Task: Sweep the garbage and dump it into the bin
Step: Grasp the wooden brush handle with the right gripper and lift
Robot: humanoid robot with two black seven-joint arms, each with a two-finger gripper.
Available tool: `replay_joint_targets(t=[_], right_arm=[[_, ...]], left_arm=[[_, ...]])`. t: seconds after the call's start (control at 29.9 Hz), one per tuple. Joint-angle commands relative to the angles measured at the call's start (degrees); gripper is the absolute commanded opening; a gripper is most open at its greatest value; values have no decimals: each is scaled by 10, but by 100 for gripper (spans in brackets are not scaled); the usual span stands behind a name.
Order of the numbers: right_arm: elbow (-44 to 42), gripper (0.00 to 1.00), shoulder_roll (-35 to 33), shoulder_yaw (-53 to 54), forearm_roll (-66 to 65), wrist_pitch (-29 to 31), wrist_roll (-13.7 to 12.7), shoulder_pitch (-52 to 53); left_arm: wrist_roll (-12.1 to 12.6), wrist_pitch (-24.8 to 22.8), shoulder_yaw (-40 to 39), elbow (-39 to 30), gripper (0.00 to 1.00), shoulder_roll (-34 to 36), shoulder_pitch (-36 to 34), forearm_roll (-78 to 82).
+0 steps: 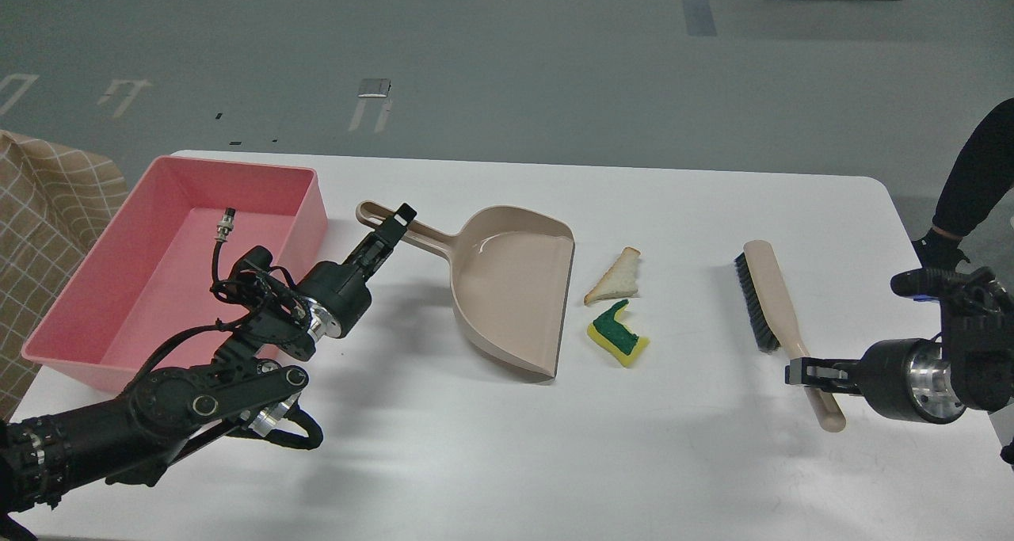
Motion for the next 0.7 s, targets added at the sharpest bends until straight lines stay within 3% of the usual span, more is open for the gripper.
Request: replay_joint_targets(t=[0.0,0.17,0.67], right_arm=[[3,0,-1,4,0,0,0,5],[9,0,-1,13,0,0,-1,7],[60,0,2,15,5,0,-46,-1]], left_arm=[[0,0,0,0,0,1,-1,0],[0,0,0,0,0,1,-2,0],[0,0,0,0,0,1,-3,0]])
